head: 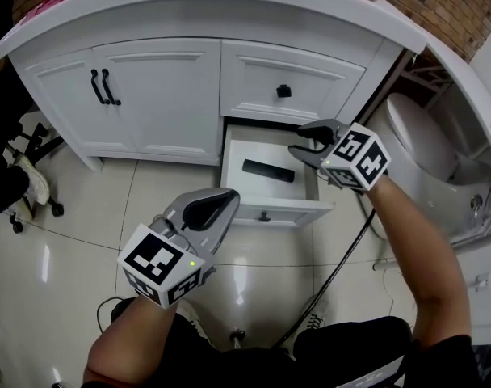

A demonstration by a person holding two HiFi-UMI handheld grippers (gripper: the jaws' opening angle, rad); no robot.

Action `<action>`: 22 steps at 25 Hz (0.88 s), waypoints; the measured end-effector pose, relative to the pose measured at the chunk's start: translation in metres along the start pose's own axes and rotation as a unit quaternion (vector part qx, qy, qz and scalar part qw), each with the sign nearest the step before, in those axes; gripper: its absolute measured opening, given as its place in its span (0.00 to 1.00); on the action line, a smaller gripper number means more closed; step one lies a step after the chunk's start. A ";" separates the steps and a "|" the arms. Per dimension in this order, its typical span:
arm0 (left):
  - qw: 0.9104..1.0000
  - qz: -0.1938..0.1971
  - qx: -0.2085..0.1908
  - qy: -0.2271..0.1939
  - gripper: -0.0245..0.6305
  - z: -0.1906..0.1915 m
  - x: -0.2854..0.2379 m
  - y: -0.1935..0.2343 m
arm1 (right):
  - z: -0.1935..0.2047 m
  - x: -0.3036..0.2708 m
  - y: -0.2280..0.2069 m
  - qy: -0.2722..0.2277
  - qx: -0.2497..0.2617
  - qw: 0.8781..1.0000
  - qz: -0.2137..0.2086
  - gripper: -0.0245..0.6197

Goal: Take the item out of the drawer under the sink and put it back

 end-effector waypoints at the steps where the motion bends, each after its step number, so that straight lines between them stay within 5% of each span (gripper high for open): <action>1: 1.000 -0.001 0.003 0.000 0.05 0.001 0.000 0.002 | 0.002 -0.016 0.006 0.024 0.019 0.999 -0.013 0.26; 11: 0.999 -0.010 0.036 0.016 0.05 0.010 -0.003 0.021 | 0.030 -0.124 0.021 0.146 0.059 0.984 -0.086 0.26; 22: 0.999 0.005 0.033 0.021 0.05 0.009 -0.008 0.016 | 0.050 -0.163 0.021 0.157 0.023 0.979 -0.126 0.34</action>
Point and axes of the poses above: the fingertips, and each gripper's own axes: x backward along the fingers, y to its left, z out of its underside, the point moved 8 cm from there along x, backward along the fingers, and after that the axes turned 9 degrees about y, right-handed, at the moved point
